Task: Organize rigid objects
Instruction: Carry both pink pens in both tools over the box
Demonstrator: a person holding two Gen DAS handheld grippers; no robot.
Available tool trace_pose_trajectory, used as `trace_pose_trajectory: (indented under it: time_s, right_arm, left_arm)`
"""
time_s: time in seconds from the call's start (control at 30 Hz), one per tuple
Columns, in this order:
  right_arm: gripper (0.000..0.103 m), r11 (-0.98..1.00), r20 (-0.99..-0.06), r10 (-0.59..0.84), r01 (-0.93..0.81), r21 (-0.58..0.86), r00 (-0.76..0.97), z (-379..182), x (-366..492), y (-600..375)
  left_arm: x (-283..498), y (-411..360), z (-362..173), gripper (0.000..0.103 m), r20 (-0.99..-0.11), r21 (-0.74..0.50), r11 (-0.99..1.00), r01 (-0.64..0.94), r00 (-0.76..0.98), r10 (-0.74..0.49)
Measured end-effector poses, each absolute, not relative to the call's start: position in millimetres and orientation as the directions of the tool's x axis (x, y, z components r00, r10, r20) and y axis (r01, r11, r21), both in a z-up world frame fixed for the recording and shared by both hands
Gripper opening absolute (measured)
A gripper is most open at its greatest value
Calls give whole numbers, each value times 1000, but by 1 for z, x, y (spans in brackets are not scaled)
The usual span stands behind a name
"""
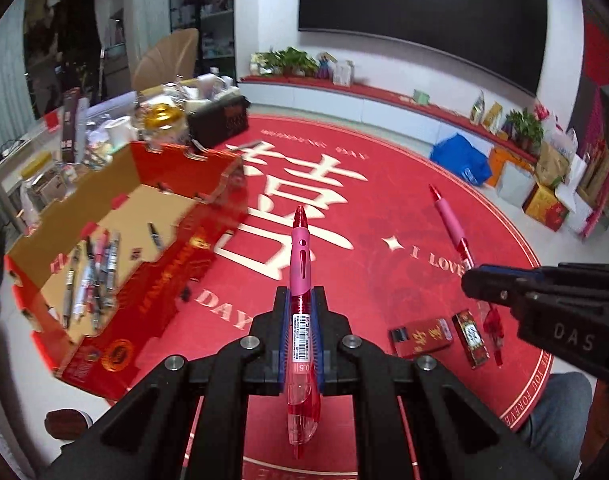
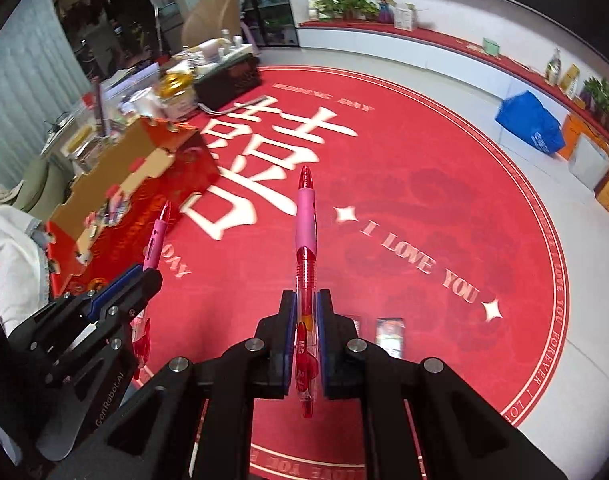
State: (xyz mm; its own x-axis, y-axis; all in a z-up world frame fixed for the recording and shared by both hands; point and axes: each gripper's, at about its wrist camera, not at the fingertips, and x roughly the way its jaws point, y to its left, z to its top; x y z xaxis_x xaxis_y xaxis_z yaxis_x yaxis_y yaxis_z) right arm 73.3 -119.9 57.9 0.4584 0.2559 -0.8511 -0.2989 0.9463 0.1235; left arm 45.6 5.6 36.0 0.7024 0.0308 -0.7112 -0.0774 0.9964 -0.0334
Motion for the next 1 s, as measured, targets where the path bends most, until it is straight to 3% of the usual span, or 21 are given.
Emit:
trace_pose_trajectory:
  time_s: [0.6, 1.0]
  right_arm:
    - [11, 834, -807, 396, -539, 117, 438, 97, 67, 38]
    - [11, 764, -801, 470, -626, 157, 372, 98, 73, 113]
  left_arm:
    - [17, 145, 65, 11, -647, -54, 941, -333, 730, 221]
    - [7, 208, 57, 11, -665, -49, 889, -456, 679, 312]
